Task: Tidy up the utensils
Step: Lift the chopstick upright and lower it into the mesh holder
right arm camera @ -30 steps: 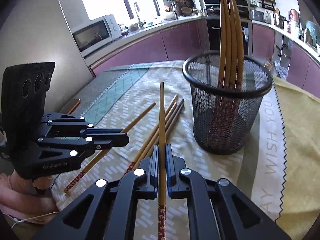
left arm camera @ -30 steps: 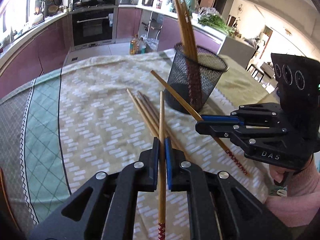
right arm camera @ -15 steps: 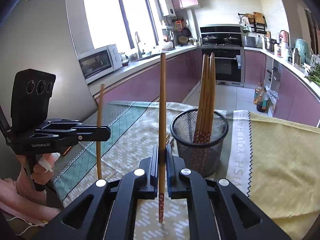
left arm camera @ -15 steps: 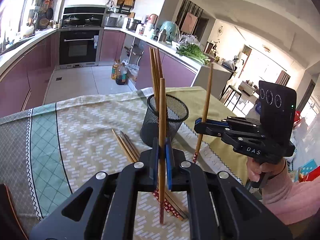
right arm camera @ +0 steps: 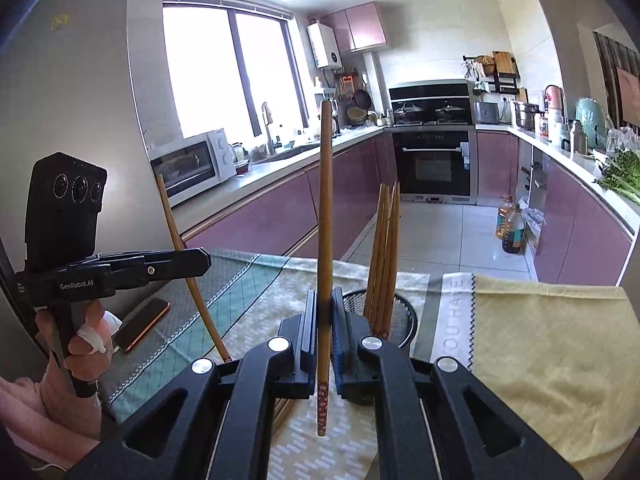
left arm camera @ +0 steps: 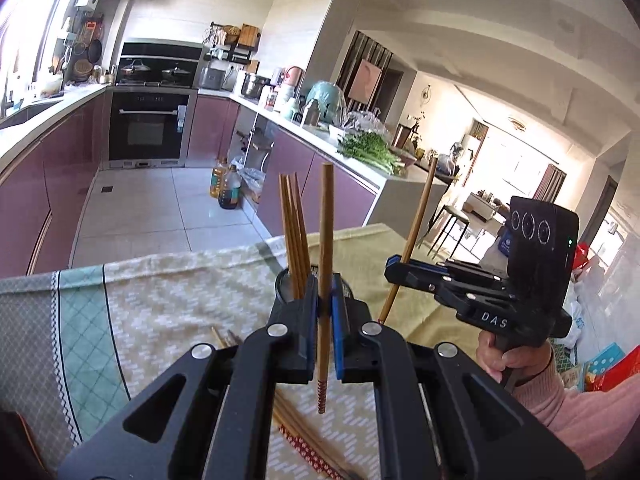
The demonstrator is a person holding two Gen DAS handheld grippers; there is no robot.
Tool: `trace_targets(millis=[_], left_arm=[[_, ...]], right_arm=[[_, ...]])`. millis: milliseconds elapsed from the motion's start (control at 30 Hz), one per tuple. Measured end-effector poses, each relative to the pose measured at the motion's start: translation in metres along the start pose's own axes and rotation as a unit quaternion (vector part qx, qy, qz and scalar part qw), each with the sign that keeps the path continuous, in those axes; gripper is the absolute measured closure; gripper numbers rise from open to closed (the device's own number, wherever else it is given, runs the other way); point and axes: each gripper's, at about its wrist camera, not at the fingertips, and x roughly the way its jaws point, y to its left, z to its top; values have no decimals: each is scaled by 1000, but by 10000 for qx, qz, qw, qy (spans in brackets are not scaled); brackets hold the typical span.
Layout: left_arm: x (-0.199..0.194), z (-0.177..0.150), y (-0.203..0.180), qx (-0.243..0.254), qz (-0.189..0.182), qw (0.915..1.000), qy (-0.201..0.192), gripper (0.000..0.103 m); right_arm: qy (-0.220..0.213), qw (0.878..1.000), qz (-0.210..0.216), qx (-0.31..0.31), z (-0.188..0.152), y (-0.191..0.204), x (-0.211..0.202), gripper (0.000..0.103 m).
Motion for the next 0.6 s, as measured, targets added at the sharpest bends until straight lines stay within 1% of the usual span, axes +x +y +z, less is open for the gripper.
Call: trace_targets(millis=[167,367,467,533,600], left_arm=[[5,24,-6,92,10,9996,-277,96],[11,50,-15,201,20,9987,-467,96],[16,60,-18,233,71,9982,-556,96],[21,64,-18,253,118,9977,-621,96],[28,67,-17,283,200,9976,-606,96]], right_arm=[[-213,9998,-63,-4,15,-4,-4,97],[-516,9986,-142,-56,36,-8,-7,97],[-593,9980,-208,-52,43,-11,-4,97],[-580,9979,-271,-58,44,-13,2,97],[-543,9979,-350,-75,43,-15,8,97]])
